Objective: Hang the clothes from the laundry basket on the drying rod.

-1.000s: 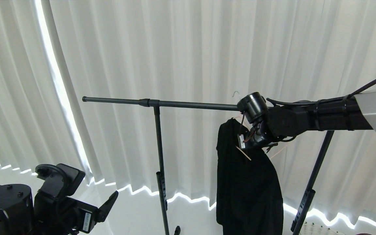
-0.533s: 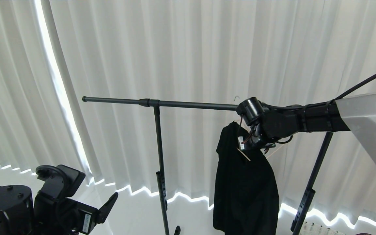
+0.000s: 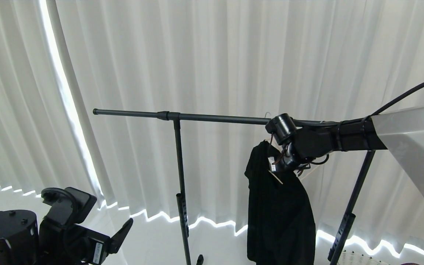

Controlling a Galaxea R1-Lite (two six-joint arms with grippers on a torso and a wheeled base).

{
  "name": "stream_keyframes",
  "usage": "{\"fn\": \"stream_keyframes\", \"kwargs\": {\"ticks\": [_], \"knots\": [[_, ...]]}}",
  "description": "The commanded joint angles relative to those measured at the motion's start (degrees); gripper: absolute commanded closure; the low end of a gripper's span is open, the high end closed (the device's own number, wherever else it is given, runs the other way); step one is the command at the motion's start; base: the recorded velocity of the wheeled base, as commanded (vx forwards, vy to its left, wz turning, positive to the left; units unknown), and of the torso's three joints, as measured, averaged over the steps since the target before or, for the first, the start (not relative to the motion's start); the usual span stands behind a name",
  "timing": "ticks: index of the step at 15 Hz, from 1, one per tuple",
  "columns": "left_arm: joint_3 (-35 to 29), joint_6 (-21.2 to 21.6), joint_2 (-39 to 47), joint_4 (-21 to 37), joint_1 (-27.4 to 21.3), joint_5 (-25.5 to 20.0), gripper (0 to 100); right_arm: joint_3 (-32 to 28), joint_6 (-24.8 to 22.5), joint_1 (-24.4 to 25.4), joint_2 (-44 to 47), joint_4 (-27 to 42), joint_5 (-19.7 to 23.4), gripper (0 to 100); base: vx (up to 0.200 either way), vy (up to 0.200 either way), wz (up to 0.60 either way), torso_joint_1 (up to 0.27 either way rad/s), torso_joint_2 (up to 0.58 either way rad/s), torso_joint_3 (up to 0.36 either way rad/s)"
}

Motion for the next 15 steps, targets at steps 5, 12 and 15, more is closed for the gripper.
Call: {"fn": "stream_keyframes", "kwargs": {"ticks": [5,12,15], "knots": [[0.1,0.0,0.0,-0.1,0.0,0.0,0,-0.2,0.1,-0.2,0.3,0.0,0.0,100,0.0,0.0,0.0,0.0,0.0,0.0],[0.5,-0.1,0.1,0.0,0.0,0.0,0,-0.5,2.6,0.1,-1.7,-0.1,0.0,0,0.0,0.0,0.0,0.0,0.0,0.0],[1.6,-0.1,-0.1,-0.1,0.5,0.1,0,0.2,2.8,0.5,-8.5,2.5,1.4,0,0.0,0.0,0.0,0.0,0.0,0.0]]}}
